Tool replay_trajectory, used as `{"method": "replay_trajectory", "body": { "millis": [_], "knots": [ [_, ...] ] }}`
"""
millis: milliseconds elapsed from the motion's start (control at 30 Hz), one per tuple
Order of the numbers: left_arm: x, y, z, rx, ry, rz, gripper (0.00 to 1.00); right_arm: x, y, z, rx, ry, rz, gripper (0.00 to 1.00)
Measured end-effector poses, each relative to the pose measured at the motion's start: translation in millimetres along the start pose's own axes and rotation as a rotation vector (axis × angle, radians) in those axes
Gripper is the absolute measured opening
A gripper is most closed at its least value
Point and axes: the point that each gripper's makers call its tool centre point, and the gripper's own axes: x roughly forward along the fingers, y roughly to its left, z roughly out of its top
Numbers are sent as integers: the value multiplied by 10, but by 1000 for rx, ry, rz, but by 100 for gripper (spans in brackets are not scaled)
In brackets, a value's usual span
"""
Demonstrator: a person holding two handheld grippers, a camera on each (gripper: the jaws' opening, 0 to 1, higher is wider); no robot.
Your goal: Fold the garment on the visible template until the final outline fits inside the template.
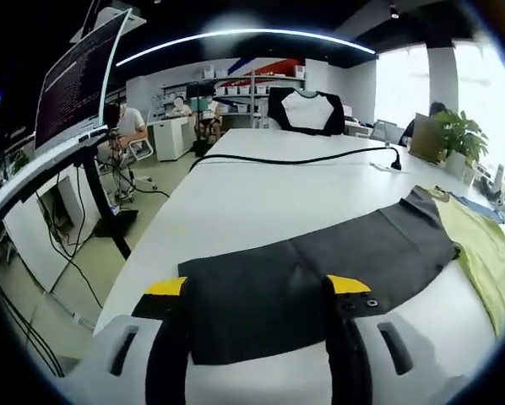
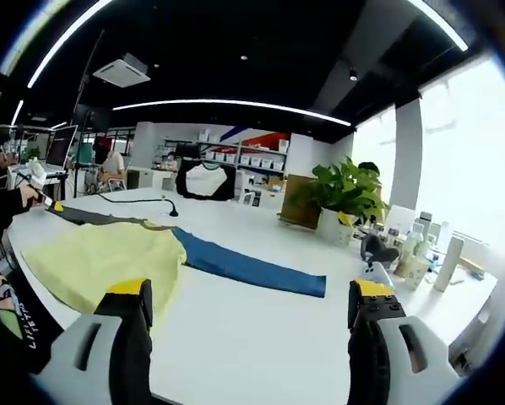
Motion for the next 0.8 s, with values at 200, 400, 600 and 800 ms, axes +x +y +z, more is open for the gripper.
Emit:
{"method": "replay_trajectory", "body": {
  "millis": [200, 400, 600, 800],
  "knots": [
    [20, 13, 0, 17, -5, 21, 65, -13, 8, -33, 1, 8, 7, 99],
    [31, 33, 12, 12, -40, 32, 59, -17, 44, -62, 5, 10, 12, 99],
    [46, 11, 43, 62, -60, 33, 21, 0, 68, -119, 11, 29, 26, 99],
    [56, 41, 52, 122, -62, 43, 6, 15, 96, -194, 11, 51, 47, 99]
  ]
}}
